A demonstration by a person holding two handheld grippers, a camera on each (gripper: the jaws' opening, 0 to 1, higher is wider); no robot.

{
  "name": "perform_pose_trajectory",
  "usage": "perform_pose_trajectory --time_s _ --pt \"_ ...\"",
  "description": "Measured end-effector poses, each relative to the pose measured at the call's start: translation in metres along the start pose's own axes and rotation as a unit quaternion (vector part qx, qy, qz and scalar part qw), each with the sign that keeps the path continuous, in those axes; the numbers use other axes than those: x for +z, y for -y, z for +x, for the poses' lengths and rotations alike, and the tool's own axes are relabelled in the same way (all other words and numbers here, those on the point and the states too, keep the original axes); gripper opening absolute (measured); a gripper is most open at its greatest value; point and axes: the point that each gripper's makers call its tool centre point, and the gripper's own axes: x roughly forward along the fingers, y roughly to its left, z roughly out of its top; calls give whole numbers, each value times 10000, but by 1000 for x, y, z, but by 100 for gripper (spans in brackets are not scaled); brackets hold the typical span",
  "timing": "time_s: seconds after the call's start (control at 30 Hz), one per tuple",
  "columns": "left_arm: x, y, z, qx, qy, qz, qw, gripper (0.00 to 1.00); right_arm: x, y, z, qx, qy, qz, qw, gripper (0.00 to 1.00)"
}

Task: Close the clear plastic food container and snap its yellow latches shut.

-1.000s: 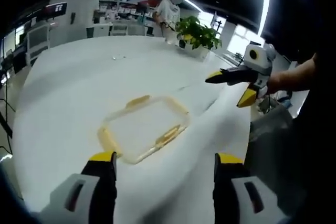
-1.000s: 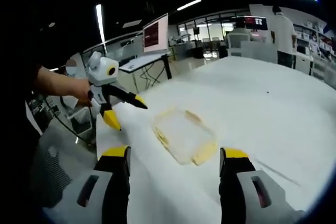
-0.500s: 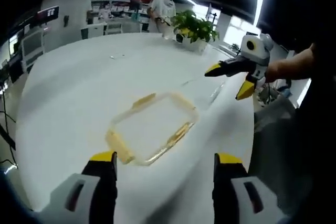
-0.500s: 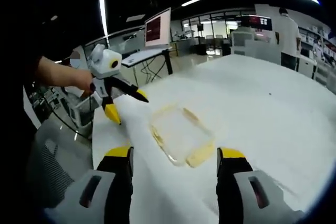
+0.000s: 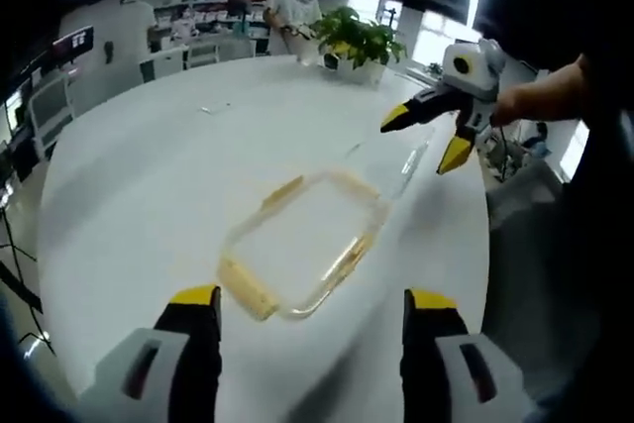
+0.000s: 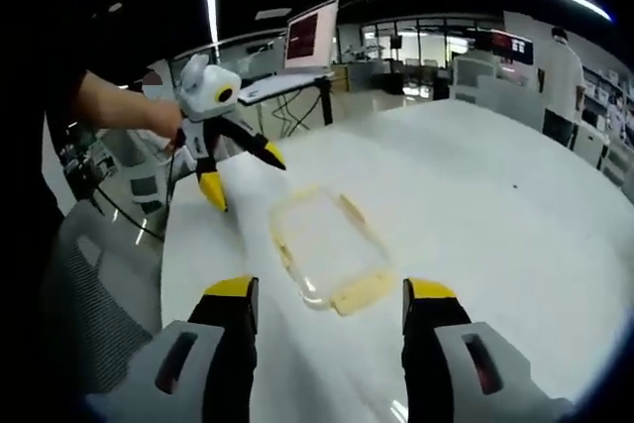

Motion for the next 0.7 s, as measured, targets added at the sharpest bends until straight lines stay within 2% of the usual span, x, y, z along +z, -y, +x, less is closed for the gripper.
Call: perform_pose_trajectory --time_s 0.27,0.4,0.47,0.57,0.7 --pt "5 -6 6 -50 -70 142 9999 71 -5 1 7 101 -191 -162 9996 54" --pt "3 -9 10 -121 -199 310 9992 70 -6 4 11 122 -296 -238 9992 54" --pt "0 -10 12 -198 -332 517 9979 70 -6 5 13 139 -316 -270 9990 55" --pt "1 -13 14 -298 -392 474 9977 70 -7 8 17 162 -394 -275 9987 57" --pt "1 -17 17 -353 -491 606 9963 69 -10 10 20 219 -573 -408 9973 57"
